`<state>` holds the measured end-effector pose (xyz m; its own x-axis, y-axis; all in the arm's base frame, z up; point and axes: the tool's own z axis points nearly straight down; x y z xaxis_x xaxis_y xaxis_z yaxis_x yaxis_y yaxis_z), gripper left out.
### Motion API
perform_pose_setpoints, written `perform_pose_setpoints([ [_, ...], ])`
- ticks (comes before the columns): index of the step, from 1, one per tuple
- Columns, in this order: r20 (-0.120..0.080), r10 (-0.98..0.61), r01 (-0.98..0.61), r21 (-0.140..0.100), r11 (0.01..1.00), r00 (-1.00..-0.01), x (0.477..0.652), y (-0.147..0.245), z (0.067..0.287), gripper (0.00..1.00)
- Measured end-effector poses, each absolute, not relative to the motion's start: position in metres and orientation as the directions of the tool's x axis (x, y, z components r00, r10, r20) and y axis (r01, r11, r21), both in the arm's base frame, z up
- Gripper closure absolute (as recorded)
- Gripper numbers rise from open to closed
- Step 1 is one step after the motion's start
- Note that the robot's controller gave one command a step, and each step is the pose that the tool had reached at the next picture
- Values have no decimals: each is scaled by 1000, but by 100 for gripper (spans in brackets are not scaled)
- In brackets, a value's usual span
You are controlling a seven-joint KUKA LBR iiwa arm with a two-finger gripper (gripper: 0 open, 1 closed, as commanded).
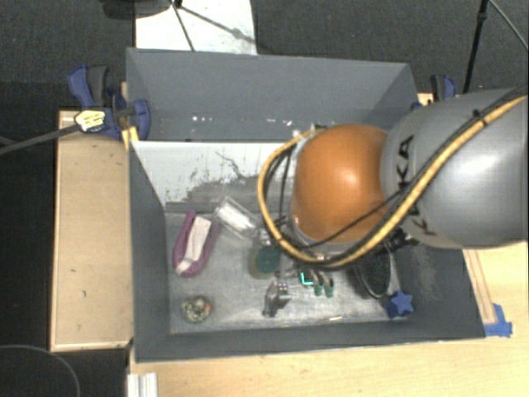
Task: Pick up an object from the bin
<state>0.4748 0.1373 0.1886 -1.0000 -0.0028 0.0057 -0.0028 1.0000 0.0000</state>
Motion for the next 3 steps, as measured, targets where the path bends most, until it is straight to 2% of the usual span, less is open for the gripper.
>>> perform_pose_setpoints([
  [1,0,-30,-30,0,1000,-1000,540,87,71,0],
  [2,-1,-27,-27,1,1000,-1000,539,90,73,100],
  [3,-11,-33,-33,3,999,-999,531,114,212,100],
])
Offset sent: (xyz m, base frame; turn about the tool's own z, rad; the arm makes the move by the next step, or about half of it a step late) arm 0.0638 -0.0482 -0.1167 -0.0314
